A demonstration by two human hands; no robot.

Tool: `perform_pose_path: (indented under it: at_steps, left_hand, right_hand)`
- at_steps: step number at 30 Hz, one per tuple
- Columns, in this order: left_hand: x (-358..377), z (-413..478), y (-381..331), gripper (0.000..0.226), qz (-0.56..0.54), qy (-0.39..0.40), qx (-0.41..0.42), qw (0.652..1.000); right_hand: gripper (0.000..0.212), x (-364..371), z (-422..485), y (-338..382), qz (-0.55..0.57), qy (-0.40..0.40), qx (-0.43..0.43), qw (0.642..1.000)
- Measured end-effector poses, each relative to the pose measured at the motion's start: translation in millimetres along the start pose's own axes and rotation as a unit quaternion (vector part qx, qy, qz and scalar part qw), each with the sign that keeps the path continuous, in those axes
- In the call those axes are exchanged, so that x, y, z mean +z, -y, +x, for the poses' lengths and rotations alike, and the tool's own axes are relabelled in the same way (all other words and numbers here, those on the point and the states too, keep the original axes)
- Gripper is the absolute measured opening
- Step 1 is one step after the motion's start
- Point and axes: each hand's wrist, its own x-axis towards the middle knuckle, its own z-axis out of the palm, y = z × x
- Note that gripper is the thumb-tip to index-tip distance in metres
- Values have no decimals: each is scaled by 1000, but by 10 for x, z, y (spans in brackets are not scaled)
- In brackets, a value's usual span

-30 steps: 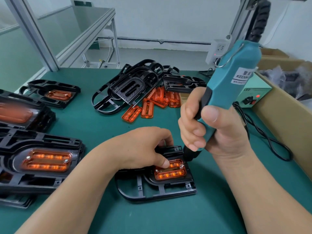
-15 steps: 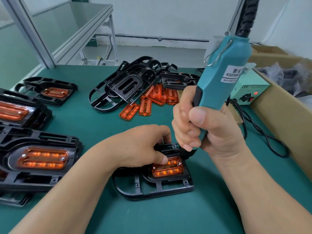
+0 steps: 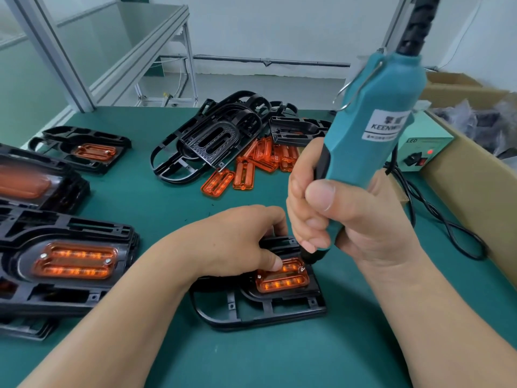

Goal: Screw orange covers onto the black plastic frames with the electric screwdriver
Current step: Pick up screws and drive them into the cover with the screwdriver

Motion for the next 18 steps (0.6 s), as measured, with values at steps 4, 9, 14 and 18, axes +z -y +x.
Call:
perform_pose_path:
  at_steps: [4,9,14,18]
  left_hand:
    - [7,10,9,39,-1,-1,2,1000]
    - [16,20,20,41,-8,2,3,1000]
    - [20,22,21,38,1,0,2,1000]
    - [24,24,26,40,5,2,2,1000]
  right_hand:
    - [19,11,-8,20,4,-5,1,1000]
    - [28,-31,14,22,11,-19,2,1000]
    - [48,-47,25,11,24,-3,5,1000]
    - [49,-62,22,8,29,-4,6,1000]
